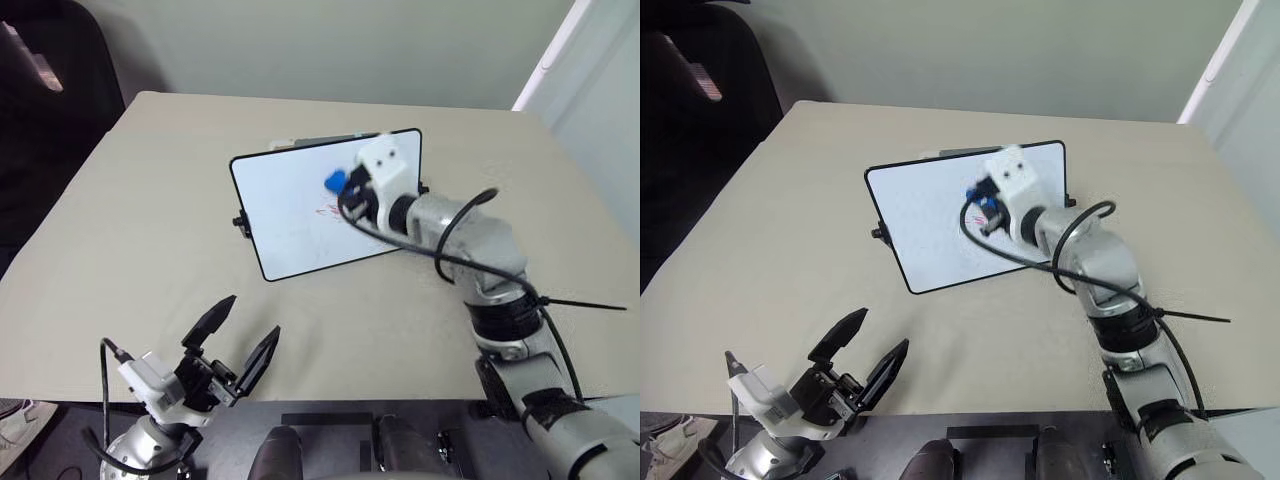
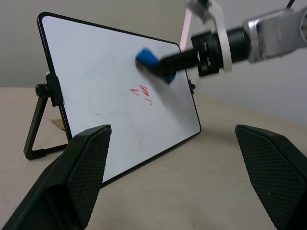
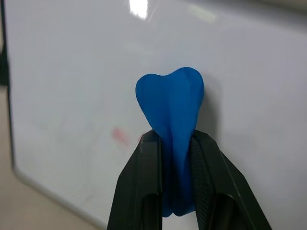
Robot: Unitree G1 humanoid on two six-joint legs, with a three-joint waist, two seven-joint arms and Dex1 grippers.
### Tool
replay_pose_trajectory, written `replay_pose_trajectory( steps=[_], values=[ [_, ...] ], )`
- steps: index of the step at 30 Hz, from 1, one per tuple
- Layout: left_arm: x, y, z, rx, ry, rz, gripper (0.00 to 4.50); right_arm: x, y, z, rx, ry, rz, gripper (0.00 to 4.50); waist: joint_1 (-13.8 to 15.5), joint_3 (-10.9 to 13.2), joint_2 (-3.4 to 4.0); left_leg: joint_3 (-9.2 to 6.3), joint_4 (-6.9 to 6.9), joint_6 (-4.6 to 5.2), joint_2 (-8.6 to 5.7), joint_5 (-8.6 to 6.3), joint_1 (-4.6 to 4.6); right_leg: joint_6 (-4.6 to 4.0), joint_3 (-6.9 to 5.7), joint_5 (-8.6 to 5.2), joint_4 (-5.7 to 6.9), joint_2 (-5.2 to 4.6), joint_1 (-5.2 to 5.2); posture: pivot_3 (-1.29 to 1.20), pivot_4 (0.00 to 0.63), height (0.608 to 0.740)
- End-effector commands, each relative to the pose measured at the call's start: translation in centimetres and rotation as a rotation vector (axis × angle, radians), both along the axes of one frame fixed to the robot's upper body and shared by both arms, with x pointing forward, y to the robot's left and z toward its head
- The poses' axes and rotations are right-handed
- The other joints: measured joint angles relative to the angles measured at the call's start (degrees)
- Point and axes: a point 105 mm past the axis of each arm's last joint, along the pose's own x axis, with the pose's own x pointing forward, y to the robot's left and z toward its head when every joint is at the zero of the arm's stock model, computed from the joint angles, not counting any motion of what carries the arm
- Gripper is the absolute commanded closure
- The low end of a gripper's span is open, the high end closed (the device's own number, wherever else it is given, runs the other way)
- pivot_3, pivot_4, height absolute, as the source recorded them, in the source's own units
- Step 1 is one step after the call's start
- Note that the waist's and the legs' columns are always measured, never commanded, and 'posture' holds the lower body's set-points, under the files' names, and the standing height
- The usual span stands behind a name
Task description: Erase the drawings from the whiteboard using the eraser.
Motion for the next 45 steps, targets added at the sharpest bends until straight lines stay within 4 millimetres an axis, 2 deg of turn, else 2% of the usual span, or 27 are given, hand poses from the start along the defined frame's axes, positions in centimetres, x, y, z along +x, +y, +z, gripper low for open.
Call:
replay_pose_trajectory(
  steps=[1,5,9,16,21,27,30,35,38,41,45],
  values=[
    [-0.3,-0.4,0.4,-0.001,-0.018,-0.015,0.0,-0.3,-0.2,-1.1,-0.037,0.015,-0.002,4.04,0.03,0.0,0.0,0.0,0.0,-0.02,0.0,0.0,-0.01,-0.02,0.0,-0.01,0.0,0.0,0.0,0.0,0.15,0.74],
    [-0.3,-0.4,0.4,-0.003,-0.017,-0.015,0.0,-1.9,0.0,-5.3,-0.147,0.126,0.062,4.04,0.13,-0.01,-0.01,0.01,0.04,-0.22,0.0,0.02,-0.04,-0.05,0.01,-0.03,-0.02,-0.01,0.07,0.0,0.15,0.74],
    [-0.3,-0.4,0.4,-0.003,-0.017,-0.015,0.0,-2.1,-0.3,-6.8,-0.168,0.165,0.051,4.04,-0.03,0.0,-0.01,0.04,0.12,-0.18,0.0,-0.01,-0.02,0.02,0.02,0.01,-0.02,0.0,0.12,0.0,0.15,0.74],
    [-0.2,-0.4,0.4,-0.004,-0.017,-0.013,0.0,-1.5,-0.8,-6.0,-0.168,0.15,0.03,4.04,-0.05,0.0,-0.01,0.04,0.12,0.01,0.0,0.03,0.02,0.16,0.01,0.09,0.01,0.0,0.11,0.0,0.15,0.74],
    [-0.1,-0.3,0.4,-0.004,-0.017,-0.012,0.0,-0.9,0.0,-3.0,-0.108,0.071,0.031,4.04,-0.17,0.0,0.0,0.04,0.1,0.01,0.0,0.04,0.02,0.16,0.01,0.09,0.01,0.01,0.05,0.0,0.15,0.74],
    [-0.1,-0.3,0.4,-0.004,-0.018,-0.01,0.0,-0.8,0.9,-1.7,-0.095,0.029,0.057,4.04,-0.11,0.0,0.0,0.04,0.06,0.01,0.01,0.02,-0.01,0.08,0.01,0.04,-0.01,0.01,0.03,0.0,0.15,0.74],
    [-0.1,-0.2,0.4,-0.003,-0.018,-0.007,0.0,-0.6,1.0,-1.9,-0.099,0.031,0.056,4.04,-0.09,0.0,0.0,0.03,0.06,-0.02,0.01,0.01,-0.02,0.05,0.01,0.02,-0.01,0.0,0.03,0.0,0.15,0.74],
    [0.0,0.0,0.4,-0.004,-0.018,-0.002,0.0,-1.2,0.7,-5.4,-0.169,0.12,0.073,4.04,-0.09,-0.01,-0.01,0.03,0.06,-0.02,0.02,0.01,0.0,0.05,0.01,0.03,0.0,0.0,0.06,0.0,0.15,0.74],
    [0.0,0.1,0.4,-0.004,-0.018,0.001,0.0,-1.4,0.4,-6.6,-0.193,0.148,0.071,4.04,-0.09,0.0,-0.01,0.04,0.1,-0.02,0.01,0.01,0.0,0.05,0.01,0.03,0.0,0.0,0.09,0.0,0.15,0.74],
    [0.0,0.1,0.5,-0.005,-0.018,0.002,0.0,-1.3,0.3,-6.4,-0.192,0.142,0.07,4.04,-0.12,-0.01,-0.01,0.04,0.11,-0.03,0.01,0.02,0.02,0.1,0.01,0.07,0.01,0.01,0.08,0.0,0.15,0.74],
    [0.0,0.2,0.5,-0.005,-0.018,0.002,0.0,-0.9,0.8,-4.6,-0.16,0.093,0.074,4.04,-0.14,0.0,-0.01,0.04,0.11,-0.02,0.01,0.03,0.02,0.1,0.01,0.08,0.03,0.01,0.08,0.0,0.15,0.74]
  ],
)
